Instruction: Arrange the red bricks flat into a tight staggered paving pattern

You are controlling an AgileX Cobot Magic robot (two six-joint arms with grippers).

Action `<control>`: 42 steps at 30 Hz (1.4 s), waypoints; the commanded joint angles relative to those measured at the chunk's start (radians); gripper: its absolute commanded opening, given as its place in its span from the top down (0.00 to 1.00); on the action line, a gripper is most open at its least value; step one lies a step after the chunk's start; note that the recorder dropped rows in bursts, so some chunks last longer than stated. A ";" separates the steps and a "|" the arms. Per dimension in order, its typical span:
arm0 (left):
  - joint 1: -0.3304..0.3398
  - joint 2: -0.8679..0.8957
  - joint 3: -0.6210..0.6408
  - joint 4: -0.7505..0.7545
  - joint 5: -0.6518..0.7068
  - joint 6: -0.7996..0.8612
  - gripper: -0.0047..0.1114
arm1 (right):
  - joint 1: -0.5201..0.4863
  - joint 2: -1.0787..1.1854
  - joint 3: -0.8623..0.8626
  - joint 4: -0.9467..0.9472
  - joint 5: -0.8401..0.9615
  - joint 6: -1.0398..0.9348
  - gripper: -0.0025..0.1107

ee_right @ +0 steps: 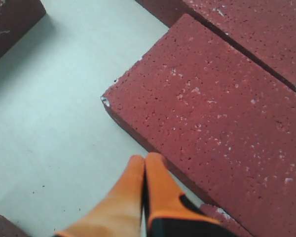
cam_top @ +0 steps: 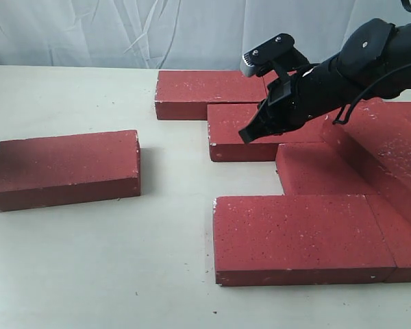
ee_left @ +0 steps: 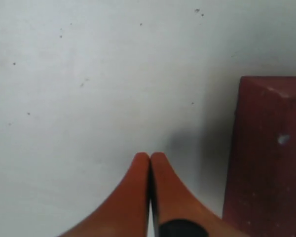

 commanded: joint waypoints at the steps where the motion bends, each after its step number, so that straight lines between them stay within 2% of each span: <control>1: -0.019 0.011 0.004 -0.079 -0.029 0.032 0.96 | -0.004 -0.011 0.001 0.004 -0.002 -0.007 0.98; 5: -0.049 0.032 0.004 -0.152 -0.026 0.093 0.96 | -0.004 -0.011 0.001 0.004 -0.009 -0.007 0.98; 18: -0.147 0.064 0.004 -0.157 -0.092 0.114 0.96 | -0.004 -0.011 0.001 0.009 -0.009 -0.007 0.98; 21: -0.167 0.064 0.004 -0.151 -0.092 0.117 0.96 | 0.003 -0.007 0.001 0.069 -0.002 -0.010 0.98; 26: -0.155 0.060 0.004 -0.072 -0.077 0.088 0.96 | 0.077 0.019 0.001 0.074 0.012 -0.063 0.98; 29: -0.118 0.035 0.004 0.013 -0.072 -0.017 0.96 | 0.123 0.032 0.001 0.056 -0.027 -0.063 0.98; 31: -0.092 0.000 0.012 0.017 -0.077 -0.018 0.96 | 0.137 0.032 0.001 0.053 -0.048 -0.063 0.98; 34: -0.074 -0.075 0.067 -0.029 -0.215 0.009 0.96 | 0.150 0.032 -0.018 0.056 -0.026 -0.059 0.98; 39: -0.131 -0.199 0.299 -0.278 -0.675 0.222 0.96 | 0.171 0.042 -0.038 0.064 0.037 -0.057 0.98; 42: -0.147 -0.233 0.394 -0.243 -0.783 0.282 0.96 | 0.177 0.044 -0.038 0.064 0.036 -0.057 0.98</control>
